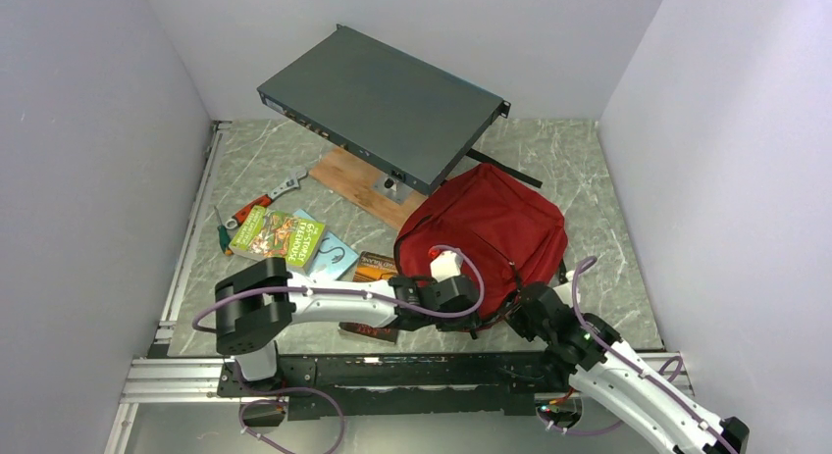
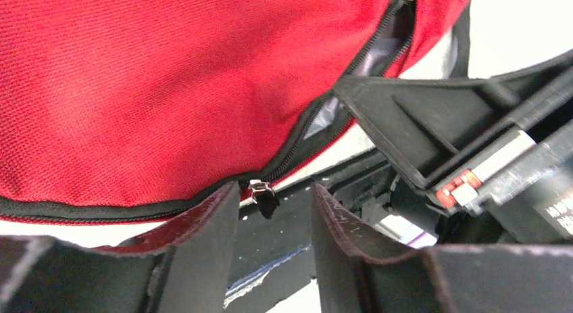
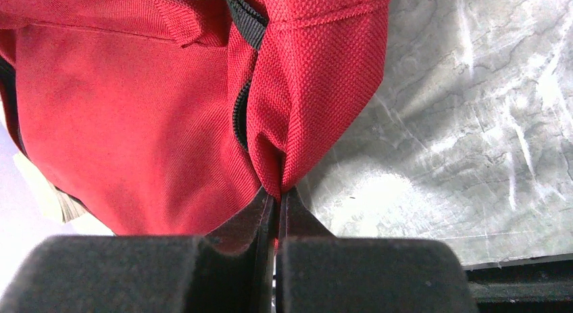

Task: Pack the student bag
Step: Unzip the student bag at the center of the board.

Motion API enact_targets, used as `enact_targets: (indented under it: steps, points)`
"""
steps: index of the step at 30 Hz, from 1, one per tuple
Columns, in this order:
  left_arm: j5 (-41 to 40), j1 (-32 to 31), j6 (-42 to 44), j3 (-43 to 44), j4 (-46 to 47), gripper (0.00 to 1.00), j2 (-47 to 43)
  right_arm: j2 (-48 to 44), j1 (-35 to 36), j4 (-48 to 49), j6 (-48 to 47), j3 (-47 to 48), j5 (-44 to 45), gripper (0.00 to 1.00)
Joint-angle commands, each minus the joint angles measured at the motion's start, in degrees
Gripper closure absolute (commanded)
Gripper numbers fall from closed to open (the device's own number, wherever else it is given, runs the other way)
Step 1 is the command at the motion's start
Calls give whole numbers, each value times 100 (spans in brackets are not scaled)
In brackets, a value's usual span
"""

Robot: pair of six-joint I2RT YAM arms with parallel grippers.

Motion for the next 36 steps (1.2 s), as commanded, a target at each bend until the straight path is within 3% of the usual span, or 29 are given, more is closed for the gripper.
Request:
enact_targets:
  steps: [1, 7, 13, 21, 29, 36]
  points:
    - [-477, -82, -868, 453, -618, 54, 173, -79, -17, -99, -50, 331, 260, 100]
    - [-456, -140, -1104, 841, -1238, 57, 487, -146, -21, -54, -253, 330, 253, 100]
    - [-502, -307, -820, 1217, -1550, 58, 616, 165, -17, 60, -461, 365, 227, 100]
    - [-486, -292, -635, 1507, -1856, 72, 915, 255, -15, 69, -707, 581, 271, 100]
    - [-1055, -505, -152, 1321, -1731, 47, 508, 88, -18, 26, -715, 679, 260, 100]
    - [-1048, -546, -23, 743, -1076, 51, 86, 424, -14, 133, -753, 1172, -229, 100]
